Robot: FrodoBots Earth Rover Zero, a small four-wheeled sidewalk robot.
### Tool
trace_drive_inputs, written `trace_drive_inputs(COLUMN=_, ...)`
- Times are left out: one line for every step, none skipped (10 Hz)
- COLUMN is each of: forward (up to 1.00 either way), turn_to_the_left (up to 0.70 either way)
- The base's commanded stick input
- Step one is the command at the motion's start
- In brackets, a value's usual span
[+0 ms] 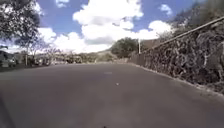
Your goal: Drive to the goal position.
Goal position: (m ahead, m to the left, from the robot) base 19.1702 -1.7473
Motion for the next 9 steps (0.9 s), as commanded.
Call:
trace_drive_inputs(forward=0.70, turn_to_the_left=0.00)
trace_drive_inputs(forward=0.70, turn_to_the_left=0.00)
trace_drive_inputs(forward=0.70, turn_to_the_left=0.00)
trace_drive_inputs(forward=0.70, turn_to_the_left=-0.04)
trace_drive_inputs(forward=0.70, turn_to_the_left=-0.16)
trace_drive_inputs(forward=0.70, turn_to_the_left=-0.26)
trace_drive_inputs(forward=0.70, turn_to_the_left=-0.16)
trace_drive_inputs(forward=0.70, turn_to_the_left=-0.05)
trace_drive_inputs(forward=0.70, turn_to_the_left=0.00)
